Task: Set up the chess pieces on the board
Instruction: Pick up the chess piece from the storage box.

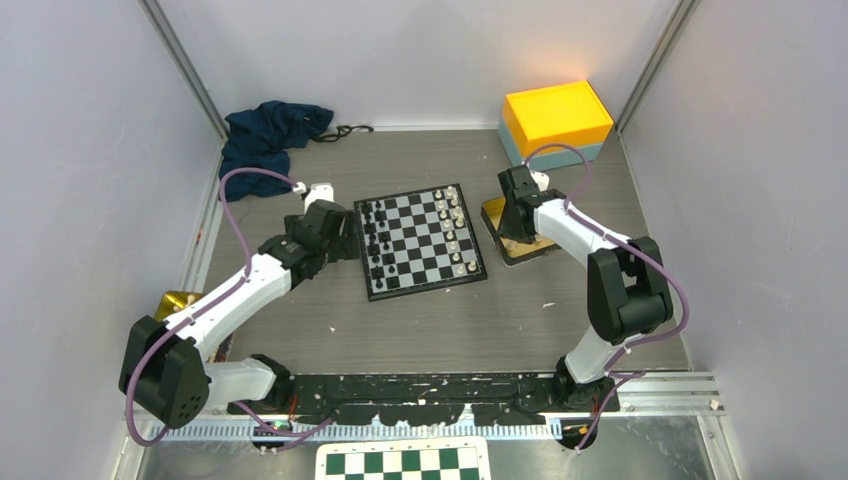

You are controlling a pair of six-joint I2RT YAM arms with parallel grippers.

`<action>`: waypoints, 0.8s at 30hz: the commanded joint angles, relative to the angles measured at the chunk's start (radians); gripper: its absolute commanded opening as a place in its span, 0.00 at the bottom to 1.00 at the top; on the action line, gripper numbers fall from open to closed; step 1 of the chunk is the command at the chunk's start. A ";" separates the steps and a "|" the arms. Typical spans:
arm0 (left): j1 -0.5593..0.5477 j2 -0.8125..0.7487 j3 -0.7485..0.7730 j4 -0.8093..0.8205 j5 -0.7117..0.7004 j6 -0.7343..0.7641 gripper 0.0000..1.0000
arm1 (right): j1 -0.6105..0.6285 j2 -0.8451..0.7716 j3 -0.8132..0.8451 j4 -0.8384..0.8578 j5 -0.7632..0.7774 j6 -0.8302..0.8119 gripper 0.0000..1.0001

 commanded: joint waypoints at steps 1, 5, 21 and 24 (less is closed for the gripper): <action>-0.003 0.002 0.009 0.025 -0.006 -0.003 1.00 | -0.008 0.009 -0.001 0.038 -0.001 0.009 0.41; -0.003 0.005 0.011 0.026 -0.006 -0.003 1.00 | -0.014 0.013 -0.003 0.044 -0.003 0.009 0.40; -0.003 0.010 0.009 0.027 -0.011 -0.001 1.00 | -0.022 0.037 -0.008 0.055 -0.015 0.008 0.17; -0.003 0.011 0.009 0.027 -0.011 -0.001 1.00 | -0.023 0.032 -0.005 0.054 -0.012 0.007 0.10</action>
